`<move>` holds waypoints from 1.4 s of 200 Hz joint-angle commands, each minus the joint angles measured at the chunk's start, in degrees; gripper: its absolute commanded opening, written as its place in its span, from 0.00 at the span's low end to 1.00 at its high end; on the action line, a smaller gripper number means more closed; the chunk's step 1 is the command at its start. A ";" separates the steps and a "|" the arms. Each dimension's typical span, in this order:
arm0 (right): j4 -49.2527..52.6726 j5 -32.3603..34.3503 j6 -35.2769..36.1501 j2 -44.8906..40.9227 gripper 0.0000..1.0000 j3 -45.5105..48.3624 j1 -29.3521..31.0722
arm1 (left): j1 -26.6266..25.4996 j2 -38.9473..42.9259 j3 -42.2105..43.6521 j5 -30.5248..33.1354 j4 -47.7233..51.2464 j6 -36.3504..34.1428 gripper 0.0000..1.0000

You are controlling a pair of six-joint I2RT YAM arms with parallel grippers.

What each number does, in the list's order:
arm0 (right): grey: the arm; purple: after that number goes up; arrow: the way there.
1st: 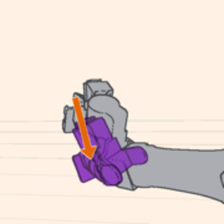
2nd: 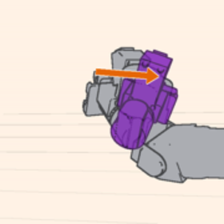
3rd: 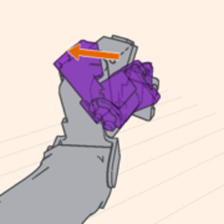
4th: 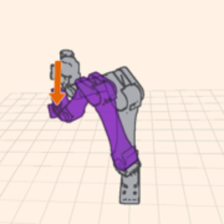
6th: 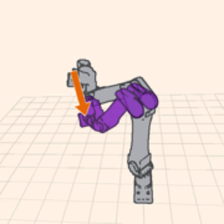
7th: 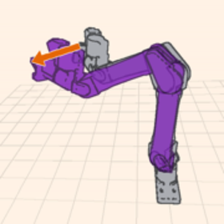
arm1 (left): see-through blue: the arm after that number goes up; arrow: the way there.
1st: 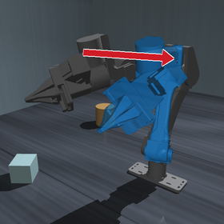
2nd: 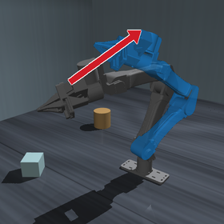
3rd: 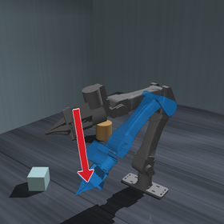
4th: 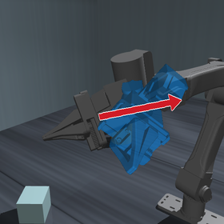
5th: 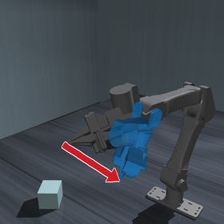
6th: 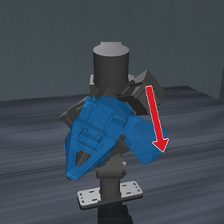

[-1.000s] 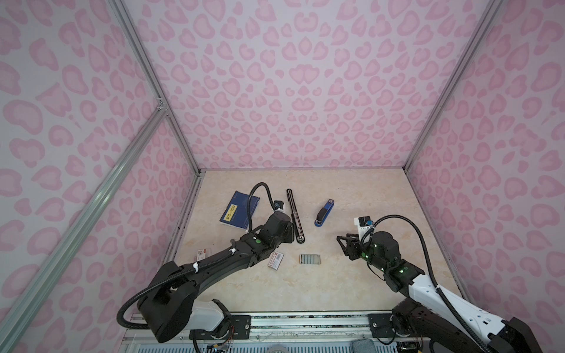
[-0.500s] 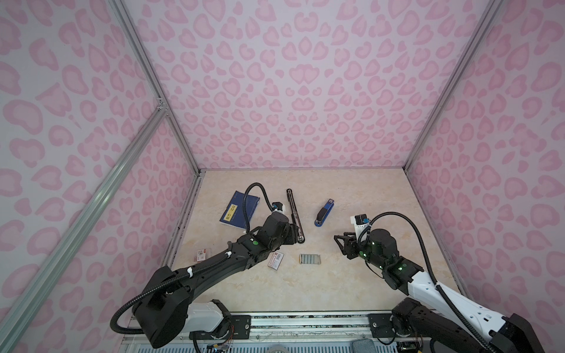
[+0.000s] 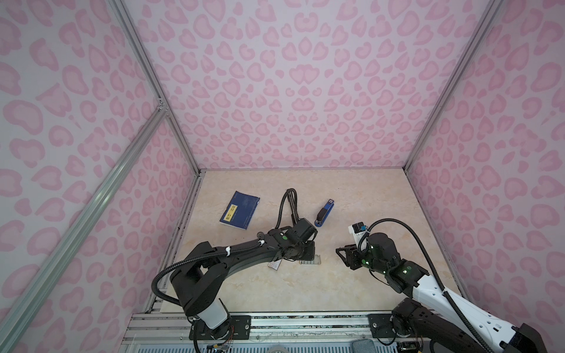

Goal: Load the staples into the stapler

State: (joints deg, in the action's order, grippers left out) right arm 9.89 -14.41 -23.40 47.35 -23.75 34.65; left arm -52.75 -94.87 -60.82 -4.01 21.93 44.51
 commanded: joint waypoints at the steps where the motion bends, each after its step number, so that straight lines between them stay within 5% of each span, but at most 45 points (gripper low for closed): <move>1: 2.84 1.42 -1.51 -1.69 0.50 1.53 1.19 | -0.47 -3.23 -3.29 -1.51 4.60 0.04 0.35; 95: 3.82 4.04 -1.20 -6.25 0.50 3.41 1.12 | -1.47 -12.54 -11.40 -2.08 11.52 -0.65 0.31; 280: 4.02 3.95 -1.42 -9.21 0.50 4.32 0.30 | -2.22 -17.33 -15.15 -2.15 14.52 -2.06 0.22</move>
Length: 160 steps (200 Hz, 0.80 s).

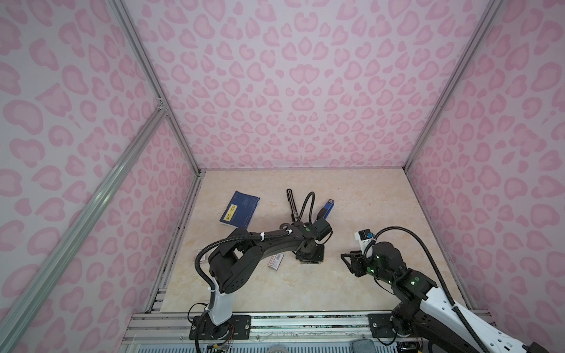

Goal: Load the staples into the stapler

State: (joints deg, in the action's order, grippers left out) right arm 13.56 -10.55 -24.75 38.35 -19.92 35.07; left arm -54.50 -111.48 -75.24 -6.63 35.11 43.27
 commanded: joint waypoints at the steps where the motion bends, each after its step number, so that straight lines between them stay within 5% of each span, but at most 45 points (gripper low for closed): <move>1: 0.38 0.08 -0.09 -0.20 0.50 0.50 -0.10 | -0.49 -0.69 -0.75 0.56 1.35 -0.86 0.22; 160: 0.41 -0.03 -0.34 -1.87 0.51 1.04 -0.27 | -1.57 -1.12 -5.47 2.35 4.46 -1.86 0.24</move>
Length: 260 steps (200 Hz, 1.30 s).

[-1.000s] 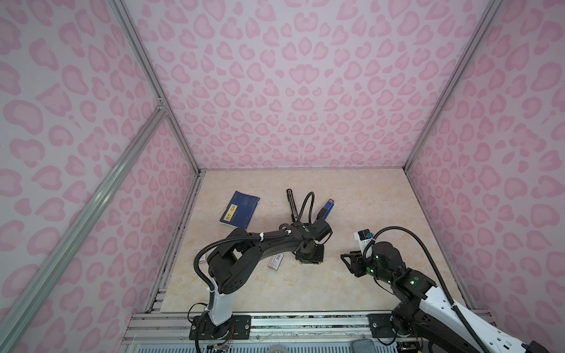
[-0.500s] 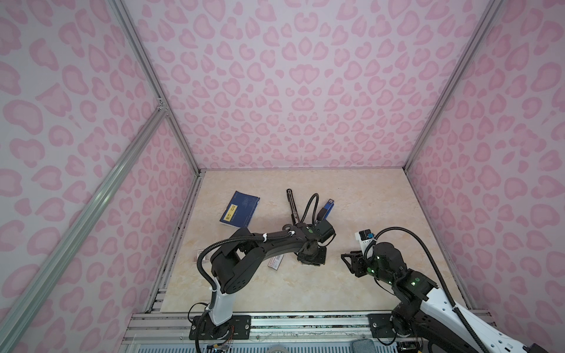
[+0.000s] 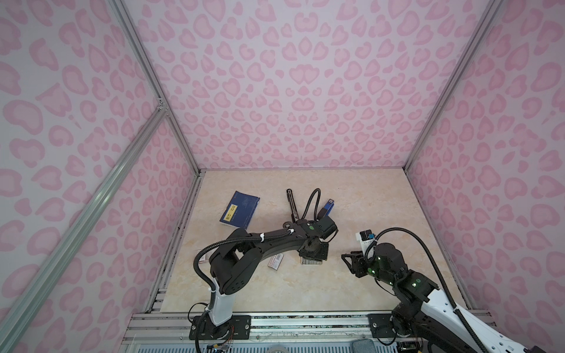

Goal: Load the staples into the stapler

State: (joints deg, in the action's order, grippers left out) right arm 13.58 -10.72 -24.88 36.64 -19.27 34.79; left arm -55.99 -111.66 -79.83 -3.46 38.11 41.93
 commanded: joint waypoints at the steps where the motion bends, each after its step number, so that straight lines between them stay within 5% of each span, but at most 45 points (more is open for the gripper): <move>1: 0.39 0.12 -0.23 -0.17 0.51 0.42 0.02 | -0.09 -1.03 -0.91 -0.83 1.54 -0.53 0.24; 129: 0.47 -0.27 -0.34 -1.13 0.51 0.63 -0.79 | -0.09 -4.92 -2.26 -2.16 3.20 -1.41 0.20; 190: 0.64 -0.18 -0.43 -1.91 0.51 0.67 -1.28 | -0.09 -5.33 -2.43 -2.21 3.21 -1.85 0.05; 260: 1.21 -0.43 -1.00 -1.58 0.52 -1.14 -1.99 | -0.09 1.29 -0.48 -0.37 2.39 -2.88 0.03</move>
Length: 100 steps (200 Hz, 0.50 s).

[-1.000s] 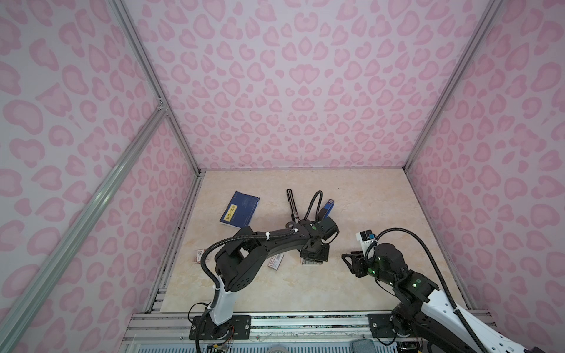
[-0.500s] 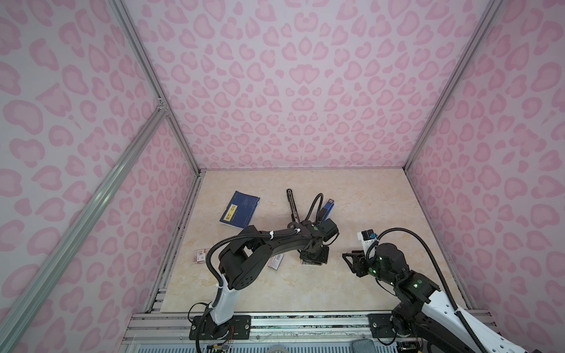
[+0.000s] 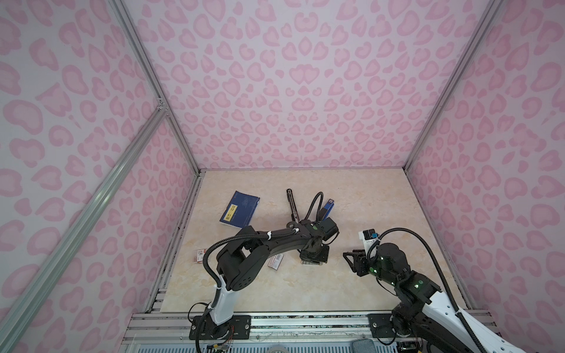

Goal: Load the staples into the stapler

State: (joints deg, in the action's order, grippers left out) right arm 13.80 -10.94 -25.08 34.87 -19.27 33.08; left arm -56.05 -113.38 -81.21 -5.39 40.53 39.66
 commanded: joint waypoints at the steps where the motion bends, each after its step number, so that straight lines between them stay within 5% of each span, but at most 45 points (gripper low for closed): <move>1: 0.98 -0.22 -0.83 0.20 0.52 -1.22 -0.29 | -0.02 3.18 0.98 1.58 -0.07 -0.67 0.03; 54: -1.44 -0.65 -3.22 2.12 0.53 -5.91 -2.02 | 2.10 14.32 6.66 -1.82 -6.72 -5.05 0.03; 100: -10.18 -13.32 -7.92 9.41 0.55 -12.02 -9.01 | 7.84 28.11 15.87 -14.62 -22.38 -9.57 0.03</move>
State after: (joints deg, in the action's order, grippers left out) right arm 11.03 -15.53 -29.17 41.39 -29.23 27.53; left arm -50.74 -90.48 -68.93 -10.94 29.34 33.32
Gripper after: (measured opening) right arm 0.540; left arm 0.053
